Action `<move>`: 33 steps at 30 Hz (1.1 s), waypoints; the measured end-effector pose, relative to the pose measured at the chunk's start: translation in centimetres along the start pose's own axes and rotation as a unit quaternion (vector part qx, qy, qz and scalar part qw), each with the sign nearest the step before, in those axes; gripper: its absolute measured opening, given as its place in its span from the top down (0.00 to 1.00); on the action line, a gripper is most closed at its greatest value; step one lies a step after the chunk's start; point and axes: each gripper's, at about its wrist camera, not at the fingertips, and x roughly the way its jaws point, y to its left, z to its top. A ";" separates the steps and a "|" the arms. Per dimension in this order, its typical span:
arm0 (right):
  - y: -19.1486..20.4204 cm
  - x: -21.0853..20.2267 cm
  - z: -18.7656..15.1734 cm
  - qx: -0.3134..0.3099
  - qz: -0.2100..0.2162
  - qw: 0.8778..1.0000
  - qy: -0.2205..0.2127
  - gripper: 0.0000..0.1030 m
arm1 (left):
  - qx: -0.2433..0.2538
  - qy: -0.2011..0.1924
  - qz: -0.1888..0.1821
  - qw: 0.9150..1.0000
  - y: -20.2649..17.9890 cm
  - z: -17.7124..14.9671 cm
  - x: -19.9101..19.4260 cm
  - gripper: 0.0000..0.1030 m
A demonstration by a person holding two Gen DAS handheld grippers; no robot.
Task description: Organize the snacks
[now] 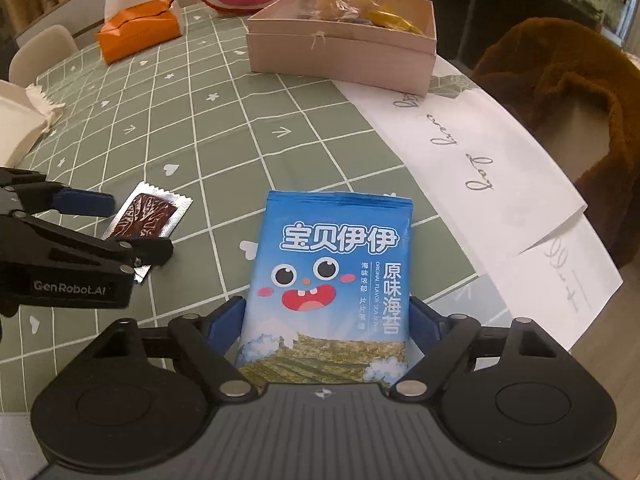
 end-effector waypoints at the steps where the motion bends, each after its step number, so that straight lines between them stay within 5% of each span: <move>1: 0.0 -0.2 0.0 -0.001 0.001 1.000 -0.001 0.18 | 0.001 -0.004 -0.001 1.000 -0.1 -0.1 -0.2 0.39; 7: -0.1 -1.9 0.4 0.000 0.019 1.000 -0.016 0.18 | 0.008 -0.008 -0.003 1.000 -0.8 -0.1 -1.4 0.52; 27: -1.4 -2.9 1.1 0.003 0.021 1.000 -0.016 0.18 | -0.035 -0.036 -0.045 0.998 0.1 -0.3 -3.9 0.58; 28: -1.5 -3.1 1.3 0.004 0.021 1.000 -0.019 0.18 | -0.038 -0.046 -0.046 0.997 0.3 0.1 -4.2 0.61; 29: -1.6 -3.3 1.6 0.006 0.022 1.000 -0.022 0.18 | -0.041 -0.056 -0.043 0.997 0.4 0.7 -4.5 0.82; 30: -1.8 -3.6 2.0 0.009 0.024 0.999 -0.026 0.18 | -0.045 -0.065 -0.047 0.996 0.9 1.6 -4.9 0.93; 33: -2.7 -5.0 4.1 0.011 0.034 0.998 -0.044 0.18 | -0.062 -0.107 -0.064 0.990 2.6 4.9 -6.3 0.89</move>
